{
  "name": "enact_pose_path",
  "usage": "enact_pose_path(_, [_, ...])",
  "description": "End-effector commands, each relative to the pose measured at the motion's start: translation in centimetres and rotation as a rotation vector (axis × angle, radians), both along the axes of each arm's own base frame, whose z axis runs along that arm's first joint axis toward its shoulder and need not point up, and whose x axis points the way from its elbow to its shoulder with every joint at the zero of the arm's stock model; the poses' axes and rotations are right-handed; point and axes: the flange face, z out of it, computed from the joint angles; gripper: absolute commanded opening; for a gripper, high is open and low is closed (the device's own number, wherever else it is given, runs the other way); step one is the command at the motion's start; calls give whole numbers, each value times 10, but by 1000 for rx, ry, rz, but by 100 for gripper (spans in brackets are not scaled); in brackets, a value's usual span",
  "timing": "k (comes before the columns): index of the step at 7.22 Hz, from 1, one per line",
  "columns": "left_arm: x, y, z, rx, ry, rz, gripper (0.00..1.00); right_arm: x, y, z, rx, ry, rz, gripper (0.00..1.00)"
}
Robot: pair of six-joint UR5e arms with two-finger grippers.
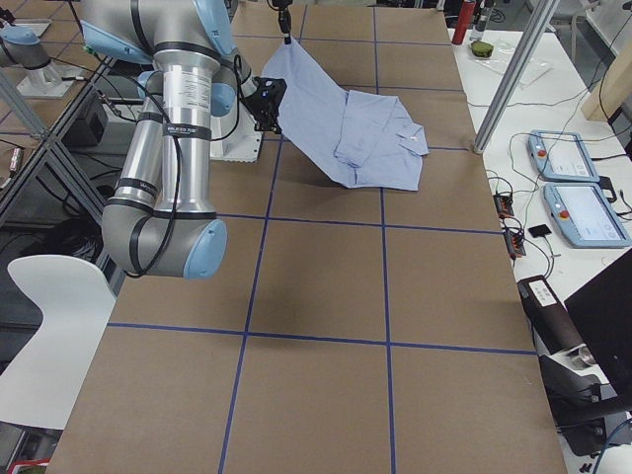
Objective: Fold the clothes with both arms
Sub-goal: 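Lift both hem corners and carry them over the shirt toward the collar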
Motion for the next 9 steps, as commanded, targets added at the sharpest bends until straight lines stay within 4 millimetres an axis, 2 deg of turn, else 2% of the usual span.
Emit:
enact_pose_path(1, [17, -45, -10, 63, -57, -20, 0, 16, -46, -33, -5, -16, 6, 0])
enact_pose_path(2, [63, -90, -5, 45, -103, -71, 0, -24, -82, -39, 11, 39, 41, 0])
enact_pose_path(3, [94, -129, 4, 30, -157, -124, 0, -47, -125, -38, 25, 97, 86, 0])
enact_pose_path(4, [106, -161, 14, 58, -217, -175, 0, -51, -167, -22, 46, 182, 110, 0])
enact_pose_path(5, [97, -189, 23, 92, -262, -197, 0, -53, -208, -15, 55, 202, 125, 0])
enact_pose_path(6, [99, -212, 27, 100, -290, -214, 0, -61, -247, -9, 56, 194, 121, 0])
enact_pose_path(7, [120, -237, 24, 88, -308, -222, 0, -73, -280, -4, 71, 205, 127, 0])
enact_pose_path(8, [135, -255, 29, 92, -299, -232, 0, -84, -307, 6, 85, 217, 132, 0])
enact_pose_path(9, [153, -275, 53, 102, -284, -241, 0, -103, -336, 9, 84, 209, 138, 0])
